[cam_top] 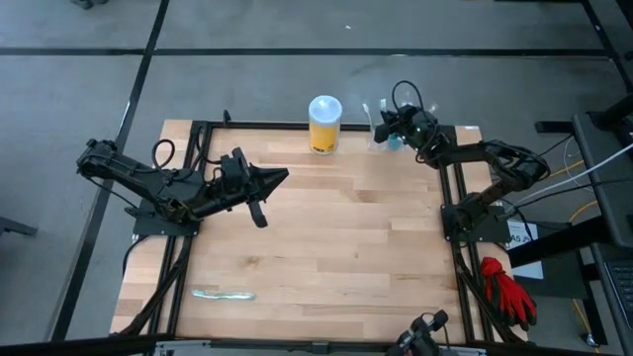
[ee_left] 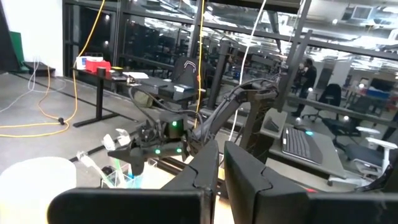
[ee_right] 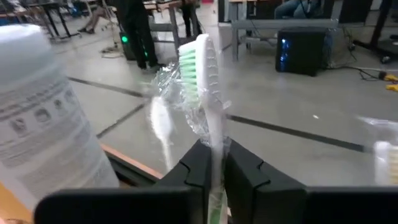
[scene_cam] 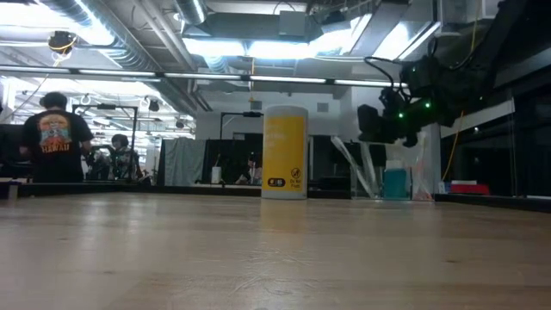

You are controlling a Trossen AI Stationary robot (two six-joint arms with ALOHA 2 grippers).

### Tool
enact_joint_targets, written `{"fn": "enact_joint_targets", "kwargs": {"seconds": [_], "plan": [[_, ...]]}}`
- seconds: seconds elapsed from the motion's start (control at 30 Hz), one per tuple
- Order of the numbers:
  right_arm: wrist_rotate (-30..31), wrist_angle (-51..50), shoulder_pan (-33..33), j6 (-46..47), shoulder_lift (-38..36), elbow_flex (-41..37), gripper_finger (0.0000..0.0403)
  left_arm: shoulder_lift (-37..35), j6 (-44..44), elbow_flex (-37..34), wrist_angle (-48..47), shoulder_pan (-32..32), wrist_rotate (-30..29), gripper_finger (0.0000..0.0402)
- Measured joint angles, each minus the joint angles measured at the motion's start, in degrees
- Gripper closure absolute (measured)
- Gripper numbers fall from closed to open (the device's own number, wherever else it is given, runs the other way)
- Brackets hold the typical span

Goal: Pick & Place toothbrushing station
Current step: Put the top green toothbrush into the transparent organizer

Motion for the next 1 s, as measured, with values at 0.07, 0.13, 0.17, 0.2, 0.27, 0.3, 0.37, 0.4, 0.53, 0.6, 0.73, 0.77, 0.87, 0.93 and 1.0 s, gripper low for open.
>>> {"fn": "enact_joint_targets", "kwargs": {"seconds": [0.07,0.13,0.17,0.2,0.27,0.3,0.37,0.4,0.53,0.6,0.73,0.77,0.87,0.93,1.0], "plan": [[0.0,-1.1,-0.4,-0.2,0.0,0.0,0.0355,0.0,-0.1,0.0,0.0,0.0,0.0,0.0382],[0.0,-2.2,-0.8,-0.7,0.3,0.0,0.0343,0.0,-0.2,0.0,0.0,0.0,0.0,0.0382],[0.0,-2.1,-1.0,-0.5,0.5,0.0,0.0338,0.0,-0.2,0.0,0.0,0.0,0.0,0.0382],[-0.4,-2.2,-1.3,0.3,0.7,0.0,0.0333,0.0,-0.2,0.0,0.0,0.0,0.1,0.0382],[-2.3,-2.5,-2.0,2.0,0.9,0.0,0.0324,0.0,-0.5,0.0,0.0,0.0,0.1,0.0382],[-3.3,-2.2,-2.3,3.0,0.9,0.0,0.0319,0.0,-0.6,0.0,0.0,0.0,0.2,0.0382],[-5.1,-1.7,-2.7,4.5,0.9,0.0,0.0309,0.0,-0.6,0.0,0.3,0.0,0.6,0.0382],[-5.6,-1.7,-2.7,4.9,0.9,0.0,0.0303,0.0,-0.6,0.0,0.6,0.0,0.8,0.0382],[-6.3,-1.2,-2.9,5.4,0.9,0.0,0.0279,0.0,-0.8,0.0,1.0,0.0,1.7,0.0382],[-6.4,-1.3,-2.9,5.4,0.8,0.0,0.0267,0.0,-1.0,0.0,1.0,0.0,1.8,0.0382],[-6.4,-1.2,-3.2,5.6,0.8,0.0,0.0244,0.0,-1.0,0.0,1.1,-0.1,2.1,0.0382],[-6.4,-1.2,-3.4,5.8,0.8,0.0,0.0239,0.0,-1.0,0.0,1.1,-0.1,2.1,0.0382],[-6.7,-1.2,-4.3,6.9,0.8,0.0,0.0227,0.0,-0.4,0.0,0.9,-0.1,2.2,0.0382],[-8.3,-1.0,-5.1,8.1,0.8,0.0,0.0221,0.0,-0.2,0.0,-0.3,-0.1,2.2,0.0382],[-10.9,0.0,-5.8,9.5,0.8,0.0,0.0218,0.0,-0.8,0.0,-2.2,-0.1,2.2,0.0382]]}}
